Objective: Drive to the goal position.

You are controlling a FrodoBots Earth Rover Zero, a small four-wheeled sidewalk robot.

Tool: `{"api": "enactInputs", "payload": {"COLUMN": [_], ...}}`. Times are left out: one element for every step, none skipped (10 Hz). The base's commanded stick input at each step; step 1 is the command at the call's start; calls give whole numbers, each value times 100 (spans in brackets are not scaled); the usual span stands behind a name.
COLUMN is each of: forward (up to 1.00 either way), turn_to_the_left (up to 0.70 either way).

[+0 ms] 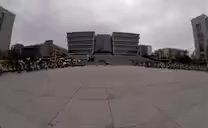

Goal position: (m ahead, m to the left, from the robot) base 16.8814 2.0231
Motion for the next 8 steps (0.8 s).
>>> {"api": "enactInputs", "payload": {"forward": [70, 70, 70, 70, 70, 70, 70, 70], "turn_to_the_left": [0, 0, 0, 0, 0, 0, 0, 0]}}
